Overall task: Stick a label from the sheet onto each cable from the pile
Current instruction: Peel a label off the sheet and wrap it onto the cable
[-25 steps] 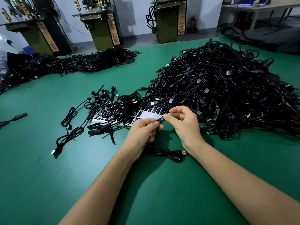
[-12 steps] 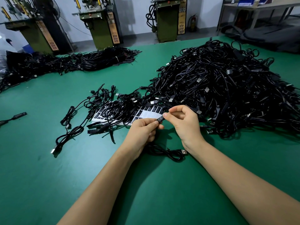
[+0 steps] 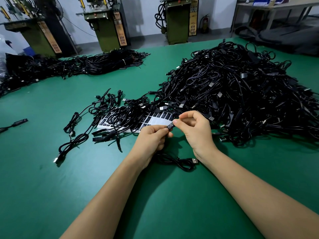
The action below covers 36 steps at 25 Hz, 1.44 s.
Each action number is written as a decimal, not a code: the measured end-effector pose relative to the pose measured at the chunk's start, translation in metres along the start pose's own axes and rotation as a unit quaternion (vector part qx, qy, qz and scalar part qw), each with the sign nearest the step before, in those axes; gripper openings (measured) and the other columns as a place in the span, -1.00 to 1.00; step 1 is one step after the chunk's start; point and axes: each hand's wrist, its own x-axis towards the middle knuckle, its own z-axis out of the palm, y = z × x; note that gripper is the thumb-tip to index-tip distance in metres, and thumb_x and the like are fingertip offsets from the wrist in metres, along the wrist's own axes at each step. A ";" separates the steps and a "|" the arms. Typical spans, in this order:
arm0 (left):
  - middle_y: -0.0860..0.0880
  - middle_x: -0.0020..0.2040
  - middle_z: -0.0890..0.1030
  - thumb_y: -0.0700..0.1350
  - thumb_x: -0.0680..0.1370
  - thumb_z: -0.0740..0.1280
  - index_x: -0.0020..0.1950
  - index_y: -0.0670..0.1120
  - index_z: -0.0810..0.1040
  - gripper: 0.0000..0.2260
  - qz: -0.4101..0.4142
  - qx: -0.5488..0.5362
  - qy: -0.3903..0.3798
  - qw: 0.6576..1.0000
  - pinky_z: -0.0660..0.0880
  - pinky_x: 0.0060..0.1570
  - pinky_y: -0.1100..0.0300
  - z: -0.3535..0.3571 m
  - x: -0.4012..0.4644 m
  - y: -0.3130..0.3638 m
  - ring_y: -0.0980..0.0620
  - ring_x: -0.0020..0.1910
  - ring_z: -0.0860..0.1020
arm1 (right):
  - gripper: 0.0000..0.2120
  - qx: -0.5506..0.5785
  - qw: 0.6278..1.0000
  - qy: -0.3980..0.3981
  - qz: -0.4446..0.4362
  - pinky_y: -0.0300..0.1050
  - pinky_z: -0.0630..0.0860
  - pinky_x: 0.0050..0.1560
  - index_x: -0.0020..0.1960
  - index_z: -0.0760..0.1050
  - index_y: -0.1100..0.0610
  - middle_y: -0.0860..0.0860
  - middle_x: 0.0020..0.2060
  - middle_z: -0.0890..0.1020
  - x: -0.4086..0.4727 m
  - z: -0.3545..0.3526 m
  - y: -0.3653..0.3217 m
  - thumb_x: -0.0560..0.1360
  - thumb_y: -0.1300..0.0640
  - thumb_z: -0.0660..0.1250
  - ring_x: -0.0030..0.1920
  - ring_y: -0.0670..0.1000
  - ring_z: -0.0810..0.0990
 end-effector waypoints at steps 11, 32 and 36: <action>0.14 -0.58 0.35 -0.15 0.63 0.22 -0.30 -0.10 0.51 -0.70 0.024 0.041 0.045 0.998 0.16 -0.58 0.38 0.008 -0.002 -0.001 0.21 -0.60 0.20 | -0.85 -0.063 0.997 -0.004 -0.048 -0.31 0.49 -0.12 -0.12 0.51 0.09 -0.01 -0.24 0.63 -0.001 0.001 0.002 0.43 0.25 0.47 -0.21 -0.14 0.59; 0.09 -0.38 0.44 -0.12 0.63 0.21 -0.05 -0.19 0.57 -0.80 0.091 0.135 0.081 0.983 0.25 -0.40 0.22 0.011 0.001 -0.013 0.13 -0.44 0.32 | -0.89 -0.078 0.993 -0.082 -0.022 -0.18 0.50 -0.10 -0.17 0.57 0.05 0.14 -0.22 0.65 0.001 -0.003 0.000 0.42 0.21 0.48 -0.21 -0.03 0.56; 0.12 -0.36 0.50 -0.13 0.62 0.22 -0.11 -0.06 0.58 -0.82 0.114 0.151 0.086 0.978 0.29 -0.36 0.27 0.013 0.001 -0.012 0.20 -0.44 0.37 | -0.89 -0.023 0.996 -0.085 -0.001 -0.34 0.50 -0.17 -0.15 0.60 0.09 -0.01 -0.28 0.65 0.002 -0.005 -0.002 0.47 0.28 0.41 -0.26 -0.15 0.60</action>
